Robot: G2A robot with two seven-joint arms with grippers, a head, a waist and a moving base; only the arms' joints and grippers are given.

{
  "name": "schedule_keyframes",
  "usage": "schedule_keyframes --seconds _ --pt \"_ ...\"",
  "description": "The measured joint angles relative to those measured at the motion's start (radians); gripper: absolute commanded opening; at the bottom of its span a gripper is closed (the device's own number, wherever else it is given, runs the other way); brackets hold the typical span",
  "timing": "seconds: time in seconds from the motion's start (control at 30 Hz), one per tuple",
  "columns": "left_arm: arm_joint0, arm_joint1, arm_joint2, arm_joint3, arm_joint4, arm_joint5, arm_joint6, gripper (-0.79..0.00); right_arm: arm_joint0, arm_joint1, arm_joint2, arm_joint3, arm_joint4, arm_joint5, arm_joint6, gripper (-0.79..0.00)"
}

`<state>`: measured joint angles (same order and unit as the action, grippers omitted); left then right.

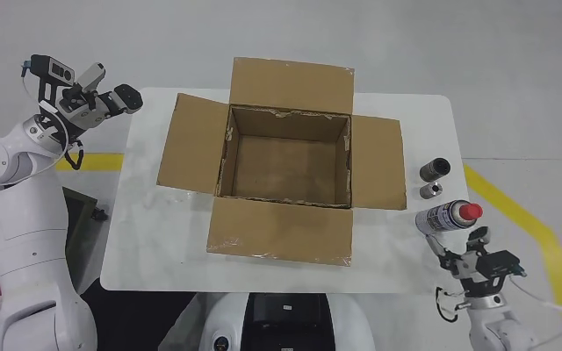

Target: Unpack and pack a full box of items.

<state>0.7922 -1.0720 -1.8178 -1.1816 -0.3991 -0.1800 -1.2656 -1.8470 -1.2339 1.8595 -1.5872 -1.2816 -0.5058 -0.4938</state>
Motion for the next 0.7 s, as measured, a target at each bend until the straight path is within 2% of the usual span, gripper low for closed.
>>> schedule_keyframes --seconds 0.23,0.7 --pt "0.000 0.000 0.000 0.000 0.000 0.000 0.000 0.000 0.057 0.000 -0.019 0.030 0.055 0.002 0.046 0.000" --pt "0.000 0.000 0.000 0.000 0.000 0.000 0.000 0.000 0.107 0.005 -0.030 0.052 0.058 -0.012 0.062 0.000"
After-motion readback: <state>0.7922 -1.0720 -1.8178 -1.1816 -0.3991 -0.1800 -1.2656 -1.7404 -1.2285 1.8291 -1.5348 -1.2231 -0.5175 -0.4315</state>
